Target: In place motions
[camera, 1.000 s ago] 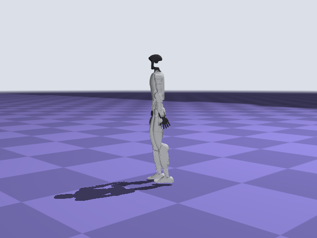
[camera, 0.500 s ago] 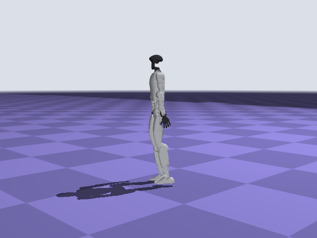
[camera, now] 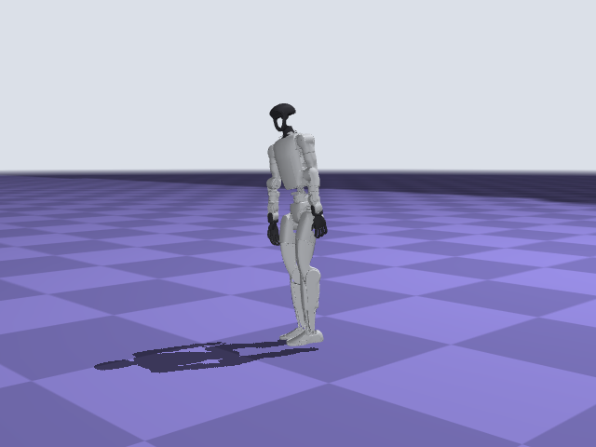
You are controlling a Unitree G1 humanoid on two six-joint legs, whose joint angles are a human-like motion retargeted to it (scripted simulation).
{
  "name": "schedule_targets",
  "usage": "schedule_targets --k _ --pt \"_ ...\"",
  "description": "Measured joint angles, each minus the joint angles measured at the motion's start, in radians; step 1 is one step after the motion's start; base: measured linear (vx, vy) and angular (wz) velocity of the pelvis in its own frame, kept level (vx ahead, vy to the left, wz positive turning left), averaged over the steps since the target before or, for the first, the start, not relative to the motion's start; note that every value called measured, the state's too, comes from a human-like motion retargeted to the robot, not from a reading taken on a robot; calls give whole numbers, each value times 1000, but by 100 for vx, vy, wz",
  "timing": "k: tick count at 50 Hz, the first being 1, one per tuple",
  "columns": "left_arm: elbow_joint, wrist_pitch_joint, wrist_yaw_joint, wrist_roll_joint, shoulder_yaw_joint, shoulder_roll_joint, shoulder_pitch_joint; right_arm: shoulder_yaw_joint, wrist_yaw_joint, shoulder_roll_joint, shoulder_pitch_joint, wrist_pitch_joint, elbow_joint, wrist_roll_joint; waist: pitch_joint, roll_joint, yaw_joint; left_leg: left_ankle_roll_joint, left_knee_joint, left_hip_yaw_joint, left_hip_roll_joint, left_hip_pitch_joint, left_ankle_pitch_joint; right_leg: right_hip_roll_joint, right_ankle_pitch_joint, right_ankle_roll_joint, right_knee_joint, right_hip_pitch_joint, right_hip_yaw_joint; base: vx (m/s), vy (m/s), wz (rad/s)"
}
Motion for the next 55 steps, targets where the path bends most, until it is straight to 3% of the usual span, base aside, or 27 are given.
schedule_targets --k 2,5,10,13,15,19,23,25,26,27,30,32,34,38,40,41,42,43,44,45,48,55 --pt "10 -8 2 -19 -12 -6 2 -12 -1 -8 5 9 15 -36 -7 -15 47 12 -15 53 28 -3 -37 -8 -7 5 -14 17 -68 -39 -4 178" --pt "47 -8 12 -52 -3 -16 12 -24 -11 -10 18 24 30 -96 -38 -30 56 93 -9 315 90 0 -56 -31 -21 28 -27 38 -183 -29 0 244" --pt "134 3 84 -106 68 -8 27 5 -19 12 59 16 33 -117 -105 -63 -52 197 58 699 179 34 -75 -75 -59 69 -19 67 -347 -33 13 310" --pt "184 8 110 -124 110 12 34 -8 -11 36 82 15 39 -127 -138 -87 -75 200 102 795 189 54 -72 -90 -68 99 -13 94 -442 -28 20 252" --pt "221 17 116 -134 128 27 35 -31 -5 52 101 15 40 -132 -151 -96 -54 182 72 788 161 71 -101 -88 -67 115 -5 119 -494 -18 23 174" --pt "288 36 131 -174 160 33 29 -64 0 68 136 9 36 -110 -155 -95 9 244 -8 664 96 68 -79 -112 -32 120 67 185 -602 -21 42 129" --pt "282 33 118 -220 183 31 25 -34 4 68 135 -9 5 -85 -77 20 9 245 -38 524 155 134 -94 -177 94 19 354 241 -536 -19 31 134" --pt "268 41 90 -197 197 35 26 -13 19 58 127 -7 -9 -113 -54 58 -25 252 -51 449 154 157 -100 -288 111 -65 632 172 -369 -10 33 177" --pt "266 48 82 -182 204 38 27 -6 22 59 126 -3 -10 -136 -58 58 -49 259 -56 408 140 149 -93 -296 115 -53 688 134 -291 -5 26 195" --pt "264 53 79 -170 209 39 28 0 23 61 124 0 -10 -154 -64 55 -68 265 -61 372 125 140 -86 -289 113 -37 732 84 -193 -6 22 186" --pt "256 49 101 -174 196 40 24 10 19 75 119 -1 -15 -163 -81 42 -93 279 -68 293 98 106 -63 -150 54 55 742 -69 134 -12 11 177" --pt "237 40 97 -185 174 43 19 20 18 82 113 -12 -33 -155 -67 39 -110 283 -64 254 95 97 -55 -75 -39 75 667 -80 200 -12 7 166" --pt "217 41 81 -176 161 48 12 38 16 88 108 -20 -52 -156 -54 25 -125 286 -62 223 82 94 -51 -19 -114 80 575 -96 273 -5 5 137" --pt "191 41 64 -134 149 63 -6 75 18 93 98 -23 -71 -171 -29 -48 -139 288 -66 186 14 114 -53 64 -133 91 351 -122 455 2 0 107" --pt "189 40 59 -117 130 76 -18 90 26 95 97 -28 -74 -183 -6 -89 -136 288 -65 163 -23 146 -58 65 -17 -42 223 -117 416 10 -6 88" --pt "194 44 55 -107 127 85 -30 94 33 96 95 -30 -76 -195 -1 -112 -107 291 -66 172 -36 153 -59 84 -50 -1 248 -114 551 10 -7 26" --pt "199 48 53 -99 123 91 -40 93 39 97 94 -31 -78 -207 2 -129 -85 295 -65 173 -46 156 -60 81 -75 22 262 -107 579 8 -5 11" --pt "202 50 55 -92 118 92 -46 86 44 97 97 -32 -82 -221 1 -133 -74 297 -58 156 -50 151 -59 36 -84 10 254 -88 390 9 -5 65" --pt "207 50 61 -93 111 88 -55 74 45 95 101 -35 -88 -238 3 -138 -68 299 -53 131 -58 149 -56 23 -82 33 253 -79 367 10 -5 115" --pt "213 48 70 -98 103 82 -66 59 43 92 105 -39 -94 -258 6 -143 -66 300 -47 103 -66 150 -53 26 -74 75 254 -74 429 11 -4 94" --pt "219 44 60 -112 86 69 -73 51 15 81 119 -61 -97 -286 0 -152 -47 309 -48 105 -70 155 -53 -10 -61 76 231 -50 322 11 -1 44" --pt "245 26 54 -54 -16 71 -69 44 30 62 135 -69 -106 -289 -13 -144 -132 333 -52 130 -68 158 -67 2 -45 68 215 -57 342 11 0 -2"
